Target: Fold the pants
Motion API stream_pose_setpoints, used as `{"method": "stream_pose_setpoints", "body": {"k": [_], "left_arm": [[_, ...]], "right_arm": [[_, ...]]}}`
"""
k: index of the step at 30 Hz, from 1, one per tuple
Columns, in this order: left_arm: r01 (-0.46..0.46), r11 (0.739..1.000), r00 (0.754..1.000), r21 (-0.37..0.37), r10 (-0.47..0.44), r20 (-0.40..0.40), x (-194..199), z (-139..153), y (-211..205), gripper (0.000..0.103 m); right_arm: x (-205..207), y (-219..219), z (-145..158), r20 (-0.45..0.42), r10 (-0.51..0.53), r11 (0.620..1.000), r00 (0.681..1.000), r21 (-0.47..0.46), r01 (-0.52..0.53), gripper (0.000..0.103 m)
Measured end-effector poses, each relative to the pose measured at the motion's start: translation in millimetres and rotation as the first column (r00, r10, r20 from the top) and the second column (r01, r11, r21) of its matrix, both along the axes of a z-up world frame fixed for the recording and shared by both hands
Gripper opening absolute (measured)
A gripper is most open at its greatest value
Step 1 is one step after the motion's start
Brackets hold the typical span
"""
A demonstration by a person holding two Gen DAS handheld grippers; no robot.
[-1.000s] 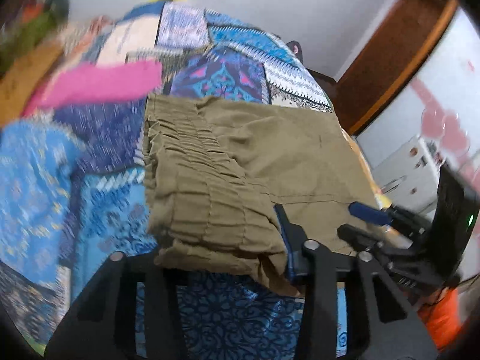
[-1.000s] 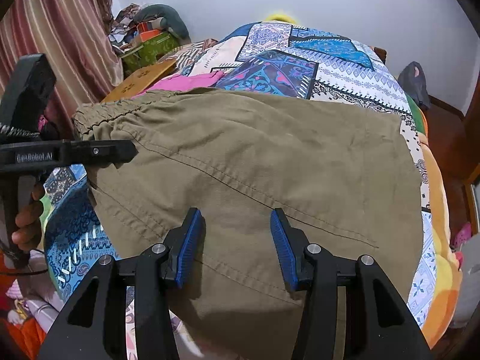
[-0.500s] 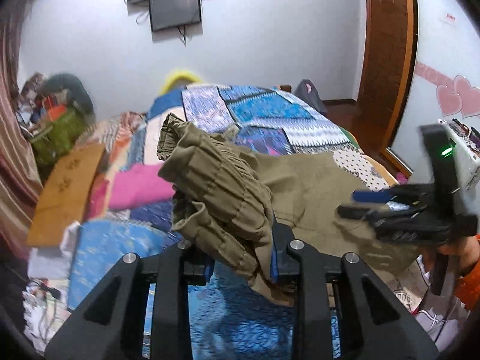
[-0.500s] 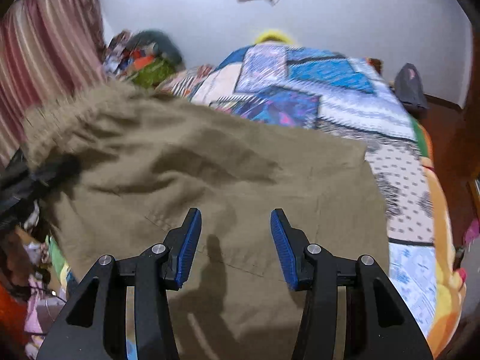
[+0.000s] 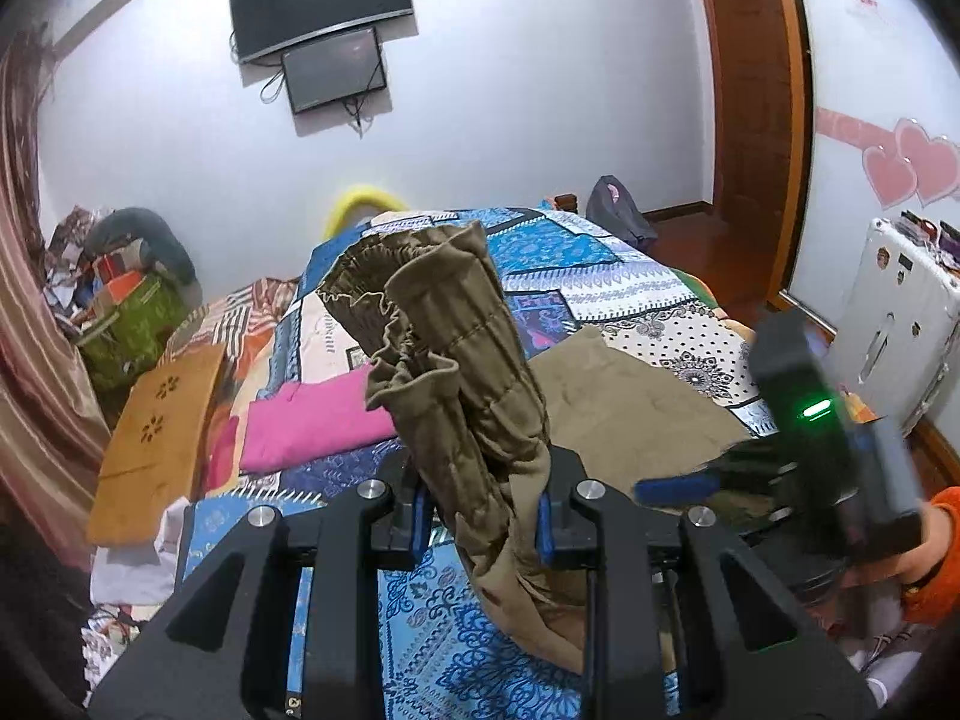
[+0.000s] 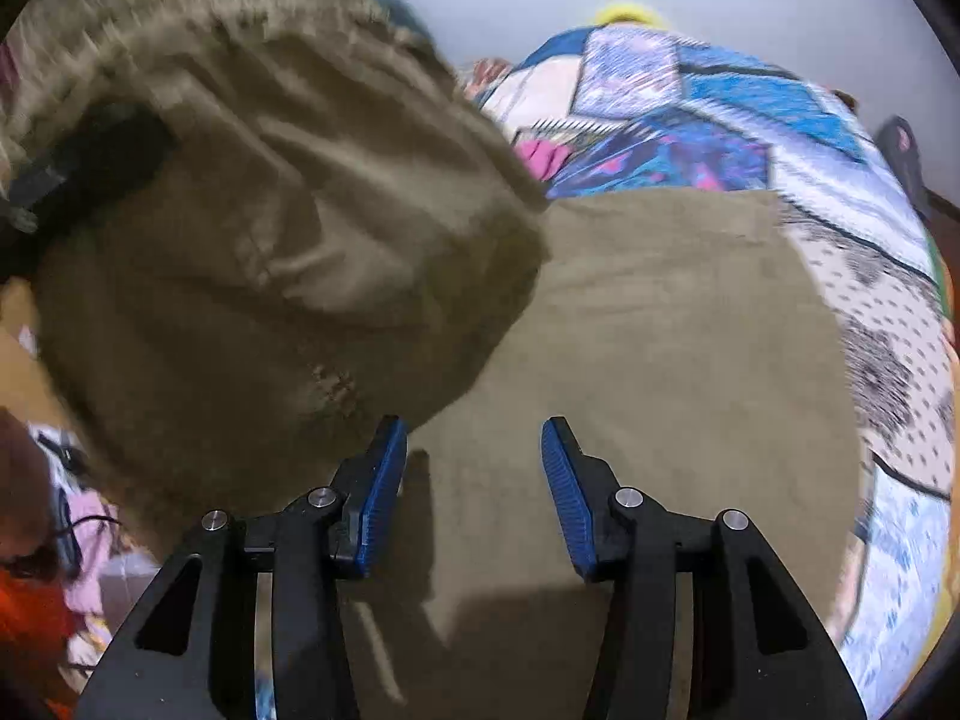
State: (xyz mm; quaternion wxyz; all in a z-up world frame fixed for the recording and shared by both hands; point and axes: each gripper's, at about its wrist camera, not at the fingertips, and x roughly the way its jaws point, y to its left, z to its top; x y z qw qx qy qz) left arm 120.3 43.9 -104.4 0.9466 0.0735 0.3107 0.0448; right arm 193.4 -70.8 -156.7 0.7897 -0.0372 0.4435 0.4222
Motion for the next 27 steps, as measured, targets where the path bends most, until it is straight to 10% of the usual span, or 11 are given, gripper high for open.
{"method": "stream_pose_setpoints", "body": {"k": [9, 27], "left_arm": [[0.077, 0.997, 0.997, 0.008, -0.077, -0.022, 10.2, -4.6, -35.5, 0.026], [0.225, 0.972, 0.942, -0.067, -0.234, -0.242, 29.2, -70.0, -116.4, 0.026]], "right_arm": [[-18.3, -95.7, -0.8, 0.111, -0.143, 0.981, 0.984, -0.116, 0.155, 0.045], [-18.0, -114.3, -31.8, 0.0, -0.208, 0.977, 0.978, -0.042, 0.208, 0.046]]}}
